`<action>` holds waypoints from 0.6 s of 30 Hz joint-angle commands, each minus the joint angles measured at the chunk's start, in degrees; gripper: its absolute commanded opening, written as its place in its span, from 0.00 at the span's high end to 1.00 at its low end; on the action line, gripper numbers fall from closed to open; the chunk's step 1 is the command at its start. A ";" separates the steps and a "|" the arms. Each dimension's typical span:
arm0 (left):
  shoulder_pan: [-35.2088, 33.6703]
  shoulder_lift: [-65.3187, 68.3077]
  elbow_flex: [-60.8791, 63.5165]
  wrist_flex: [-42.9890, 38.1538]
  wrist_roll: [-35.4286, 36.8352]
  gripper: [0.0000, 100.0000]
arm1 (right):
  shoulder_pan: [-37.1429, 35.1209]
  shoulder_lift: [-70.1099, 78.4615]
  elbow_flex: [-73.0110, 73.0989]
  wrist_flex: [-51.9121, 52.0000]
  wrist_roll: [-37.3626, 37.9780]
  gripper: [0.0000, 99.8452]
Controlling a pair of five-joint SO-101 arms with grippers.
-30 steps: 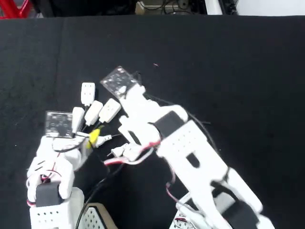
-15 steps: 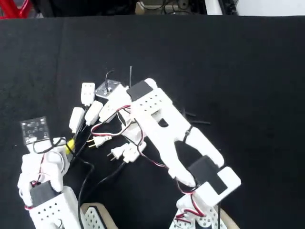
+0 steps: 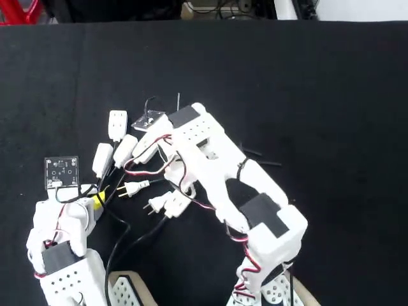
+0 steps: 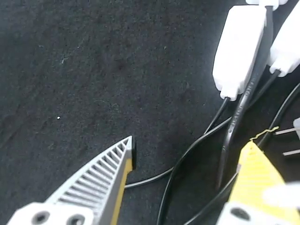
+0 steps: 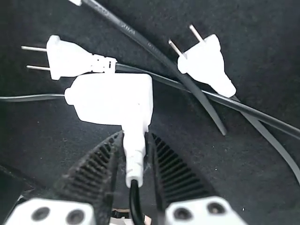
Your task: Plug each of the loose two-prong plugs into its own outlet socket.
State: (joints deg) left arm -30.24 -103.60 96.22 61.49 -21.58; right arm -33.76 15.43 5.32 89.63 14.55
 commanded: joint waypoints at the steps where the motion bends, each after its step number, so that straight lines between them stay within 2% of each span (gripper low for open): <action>1: 0.57 -0.44 1.10 -1.14 -0.53 0.65 | 1.05 0.57 -3.38 1.05 -0.62 0.99; 11: 0.48 -0.44 1.10 -1.14 -0.53 0.65 | -2.11 7.60 -3.56 -2.55 -3.96 0.99; 18: 0.48 -0.44 1.10 -1.14 -0.62 0.65 | -0.44 4.09 -3.03 0.44 -4.92 0.99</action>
State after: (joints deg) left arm -30.24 -103.60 96.31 61.49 -21.58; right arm -34.64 21.49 3.12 89.01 10.33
